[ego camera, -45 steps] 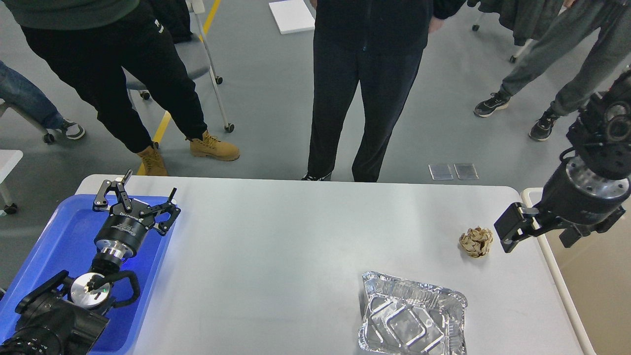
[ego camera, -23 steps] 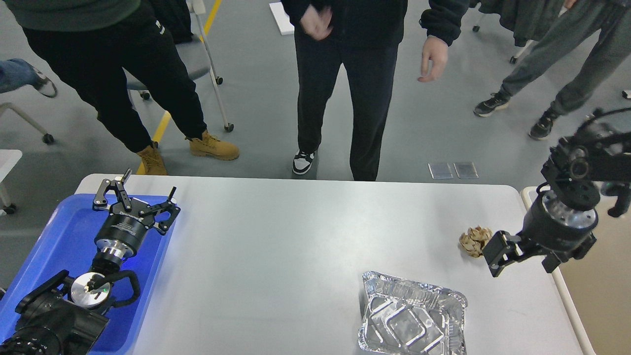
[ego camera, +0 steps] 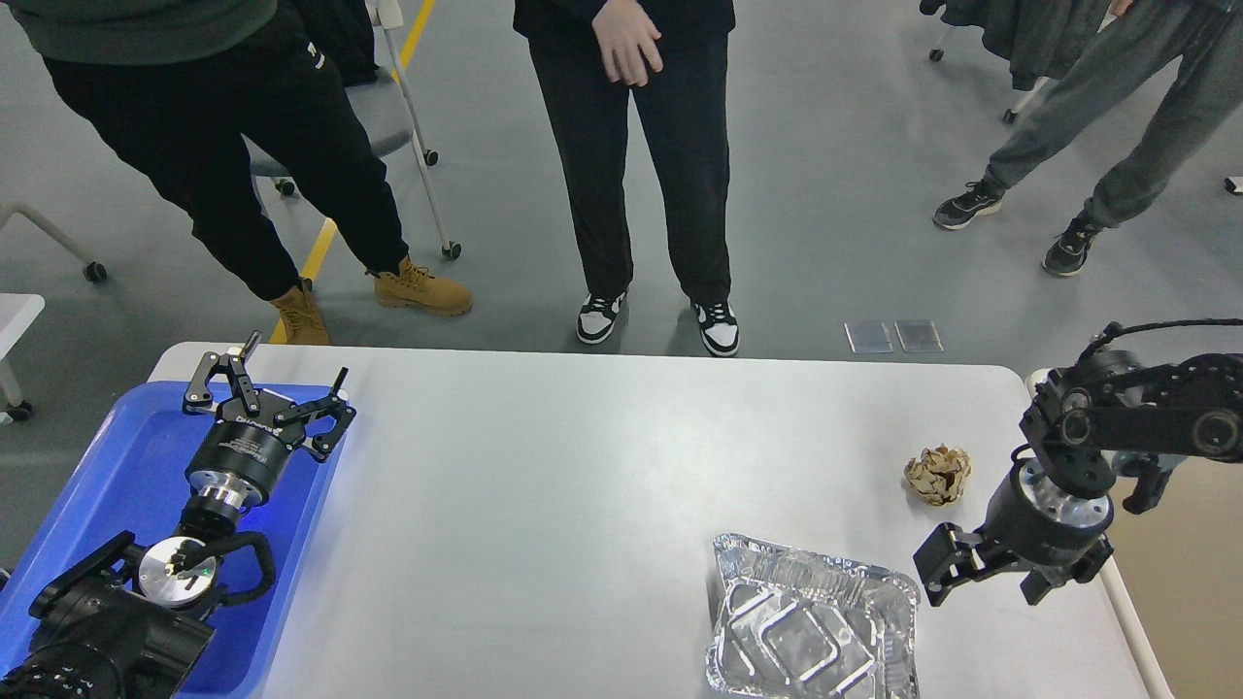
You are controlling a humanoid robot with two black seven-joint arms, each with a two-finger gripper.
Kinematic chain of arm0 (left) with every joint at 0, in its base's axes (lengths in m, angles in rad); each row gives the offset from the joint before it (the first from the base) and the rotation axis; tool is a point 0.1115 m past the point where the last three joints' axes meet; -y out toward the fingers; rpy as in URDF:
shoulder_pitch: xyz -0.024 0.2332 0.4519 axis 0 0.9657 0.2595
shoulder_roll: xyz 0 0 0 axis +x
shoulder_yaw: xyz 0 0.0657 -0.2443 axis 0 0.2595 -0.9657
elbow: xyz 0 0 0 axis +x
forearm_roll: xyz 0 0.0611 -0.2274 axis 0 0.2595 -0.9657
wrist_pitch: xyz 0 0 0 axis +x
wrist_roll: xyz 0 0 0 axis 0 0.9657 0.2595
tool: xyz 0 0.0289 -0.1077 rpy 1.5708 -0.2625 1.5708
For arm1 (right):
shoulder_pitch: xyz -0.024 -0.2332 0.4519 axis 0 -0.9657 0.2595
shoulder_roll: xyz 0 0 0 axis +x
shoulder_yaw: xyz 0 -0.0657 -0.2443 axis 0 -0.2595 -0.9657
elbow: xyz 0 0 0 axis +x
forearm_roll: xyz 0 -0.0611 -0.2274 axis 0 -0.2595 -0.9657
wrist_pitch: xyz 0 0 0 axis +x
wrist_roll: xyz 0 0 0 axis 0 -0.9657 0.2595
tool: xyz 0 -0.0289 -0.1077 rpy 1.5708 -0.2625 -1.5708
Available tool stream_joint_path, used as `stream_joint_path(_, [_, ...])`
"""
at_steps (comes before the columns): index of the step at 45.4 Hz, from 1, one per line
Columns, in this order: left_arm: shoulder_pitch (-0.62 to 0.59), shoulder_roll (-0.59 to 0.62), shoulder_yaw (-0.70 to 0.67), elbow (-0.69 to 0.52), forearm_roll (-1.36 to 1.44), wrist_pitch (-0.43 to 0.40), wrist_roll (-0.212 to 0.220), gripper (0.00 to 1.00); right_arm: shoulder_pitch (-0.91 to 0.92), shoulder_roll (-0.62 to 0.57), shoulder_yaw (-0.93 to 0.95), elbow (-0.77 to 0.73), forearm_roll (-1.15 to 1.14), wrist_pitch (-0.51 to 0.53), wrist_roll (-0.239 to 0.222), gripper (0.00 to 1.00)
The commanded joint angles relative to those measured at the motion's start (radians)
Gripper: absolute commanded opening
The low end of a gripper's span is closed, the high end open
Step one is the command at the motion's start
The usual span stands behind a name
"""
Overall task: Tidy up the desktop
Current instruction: 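Lower the right gripper down to the edge of the foil tray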
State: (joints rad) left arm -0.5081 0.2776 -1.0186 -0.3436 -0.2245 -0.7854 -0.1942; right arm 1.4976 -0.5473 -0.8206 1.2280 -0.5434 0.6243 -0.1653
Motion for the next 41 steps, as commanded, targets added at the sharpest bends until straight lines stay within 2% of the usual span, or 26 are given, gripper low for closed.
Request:
stream_joint_path(1, [0.0,0.0,0.0,0.0,0.001,0.0,0.001,1.0,-0.106,0.009,0.064,-0.03,-0.018,-0.034,0.0,1.0])
stream_joint_path(26, [0.0,0.0,0.002,0.0,0.001,0.0,-0.001,1.0,-0.281,0.081,0.147,-0.154,-0.032,-0.081,0.007,1.0])
stream_joint_path(41, [-0.001,0.0,0.002,0.0,0.001,0.0,-0.001,1.0,-0.31,0.092,0.147,-0.18,-0.069,-0.101,0.044,0.96])
